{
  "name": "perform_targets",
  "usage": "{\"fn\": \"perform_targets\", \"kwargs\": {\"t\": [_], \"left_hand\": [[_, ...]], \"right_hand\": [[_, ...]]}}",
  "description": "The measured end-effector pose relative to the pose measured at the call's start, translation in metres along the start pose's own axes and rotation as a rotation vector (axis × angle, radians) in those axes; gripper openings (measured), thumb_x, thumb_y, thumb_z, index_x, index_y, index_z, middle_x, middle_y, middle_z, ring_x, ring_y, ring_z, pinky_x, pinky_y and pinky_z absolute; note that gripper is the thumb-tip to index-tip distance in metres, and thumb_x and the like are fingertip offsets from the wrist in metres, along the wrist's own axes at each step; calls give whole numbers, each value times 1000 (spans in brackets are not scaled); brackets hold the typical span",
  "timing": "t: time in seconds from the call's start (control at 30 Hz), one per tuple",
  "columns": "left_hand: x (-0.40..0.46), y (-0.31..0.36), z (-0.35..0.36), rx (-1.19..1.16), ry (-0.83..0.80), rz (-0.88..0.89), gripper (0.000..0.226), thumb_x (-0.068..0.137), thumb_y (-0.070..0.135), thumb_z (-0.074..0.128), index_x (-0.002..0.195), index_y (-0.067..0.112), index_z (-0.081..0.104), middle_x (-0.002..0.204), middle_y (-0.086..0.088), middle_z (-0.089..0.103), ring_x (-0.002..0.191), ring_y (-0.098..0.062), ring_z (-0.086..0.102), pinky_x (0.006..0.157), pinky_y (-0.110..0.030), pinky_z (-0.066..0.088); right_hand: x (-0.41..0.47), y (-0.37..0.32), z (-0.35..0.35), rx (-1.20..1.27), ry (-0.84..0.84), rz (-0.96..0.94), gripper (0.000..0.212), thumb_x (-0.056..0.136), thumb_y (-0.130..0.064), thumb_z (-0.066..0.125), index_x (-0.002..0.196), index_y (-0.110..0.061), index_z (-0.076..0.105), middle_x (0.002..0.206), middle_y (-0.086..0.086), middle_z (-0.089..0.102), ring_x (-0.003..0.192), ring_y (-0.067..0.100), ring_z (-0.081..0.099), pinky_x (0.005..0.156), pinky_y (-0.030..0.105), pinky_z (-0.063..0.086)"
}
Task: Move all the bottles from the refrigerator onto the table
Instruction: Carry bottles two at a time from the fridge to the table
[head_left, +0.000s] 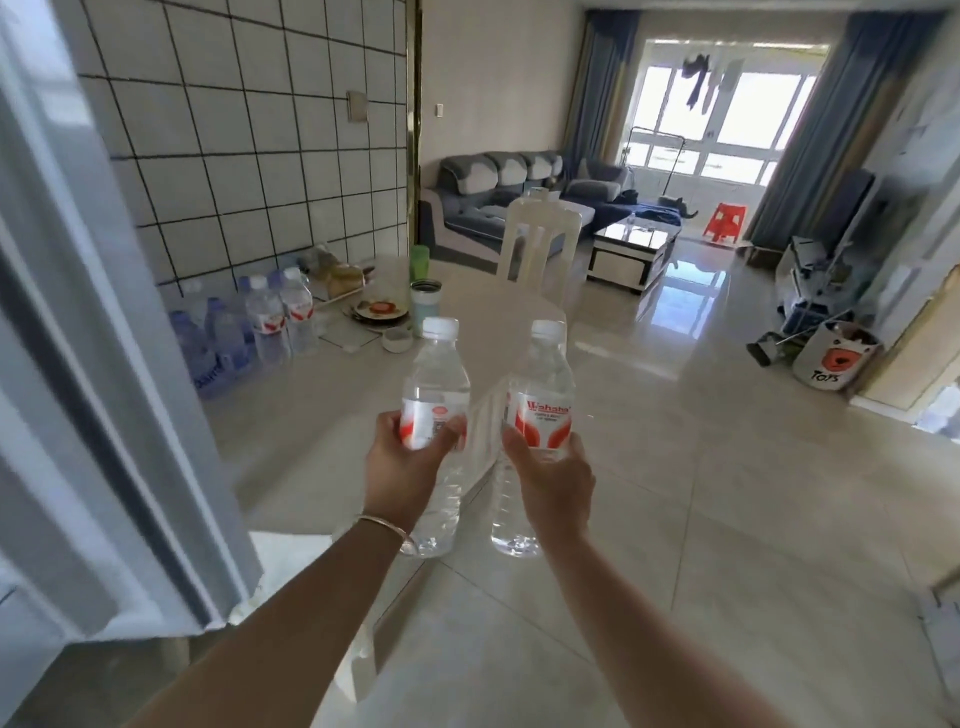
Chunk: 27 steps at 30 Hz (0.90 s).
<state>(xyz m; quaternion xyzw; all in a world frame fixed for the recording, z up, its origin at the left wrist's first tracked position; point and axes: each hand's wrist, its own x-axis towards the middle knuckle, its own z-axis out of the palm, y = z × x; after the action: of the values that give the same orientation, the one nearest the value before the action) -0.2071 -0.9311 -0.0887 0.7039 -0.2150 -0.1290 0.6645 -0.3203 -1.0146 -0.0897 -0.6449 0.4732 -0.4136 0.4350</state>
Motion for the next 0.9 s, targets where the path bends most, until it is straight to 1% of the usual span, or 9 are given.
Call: {"fn": "perform_targets", "kwargs": {"t": [0.1, 0.27, 0.37, 0.47, 0.53, 0.63, 0.7, 0.77, 0.9], "left_hand": [[45, -11, 6, 9, 65, -27, 36, 74, 31, 75, 95, 13, 51, 82, 9, 59, 72, 0, 56, 53, -3, 39], [116, -34, 9, 28, 210, -85, 40, 72, 42, 75, 97, 20, 52, 87, 12, 61, 79, -4, 58, 65, -21, 41], [161, -51, 5, 79, 308, -116, 44, 73, 39, 74, 103, 13, 53, 88, 4, 60, 81, -17, 57, 67, -27, 39], [207, -65, -2, 109, 423, -139, 44, 76, 38, 72, 108, 11, 57, 91, -1, 62, 82, -20, 56, 73, -26, 36], [235, -75, -8, 111, 502, -179, 45, 75, 43, 72, 109, 15, 61, 94, -1, 65, 86, -21, 59, 74, -26, 38], [271, -87, -21, 103, 622, -227, 56, 63, 58, 65, 105, 21, 63, 96, -3, 69, 92, -26, 62, 79, -34, 47], [288, -93, -31, 107, 679, -254, 62, 57, 63, 61, 101, 20, 61, 94, -4, 67, 89, -26, 61, 75, -34, 45], [300, -100, -43, 112, 729, -272, 64, 54, 65, 61, 101, 21, 59, 93, -3, 66, 87, -25, 61, 73, -33, 45], [326, -124, -70, 93, 835, -262, 69, 50, 69, 59, 100, 22, 58, 91, 0, 67, 85, -21, 62, 71, -29, 44]], "right_hand": [[41, -2, 33, 24, -56, 12, 67, 61, -60, 68, 107, -13, 57, 91, 0, 64, 86, 21, 60, 77, 29, 45], [105, -4, 105, 26, -203, 0, 53, 69, -51, 73, 105, -15, 56, 84, -4, 59, 83, 20, 58, 73, 28, 41], [144, -4, 157, 5, -332, -13, 44, 72, -49, 71, 102, -22, 54, 83, -6, 61, 81, 18, 59, 73, 28, 44], [181, -6, 213, 4, -476, -49, 45, 72, -53, 70, 102, -25, 52, 88, -5, 63, 86, 21, 63, 80, 35, 50], [202, -11, 247, 15, -555, -62, 41, 71, -52, 70, 99, -29, 51, 86, -7, 63, 86, 19, 63, 80, 35, 49], [221, -18, 296, 22, -681, -66, 37, 72, -49, 71, 96, -31, 49, 84, -8, 62, 81, 16, 60, 72, 29, 43], [227, -20, 327, 30, -759, -53, 37, 71, -47, 72, 96, -32, 49, 84, -10, 61, 80, 14, 59, 71, 28, 41], [229, -21, 356, 26, -823, -38, 39, 70, -45, 74, 97, -30, 49, 86, -10, 62, 81, 13, 60, 74, 29, 46], [229, -20, 414, -8, -928, -31, 43, 66, -41, 78, 93, -25, 48, 83, -6, 61, 81, 19, 62, 75, 33, 49]]}}
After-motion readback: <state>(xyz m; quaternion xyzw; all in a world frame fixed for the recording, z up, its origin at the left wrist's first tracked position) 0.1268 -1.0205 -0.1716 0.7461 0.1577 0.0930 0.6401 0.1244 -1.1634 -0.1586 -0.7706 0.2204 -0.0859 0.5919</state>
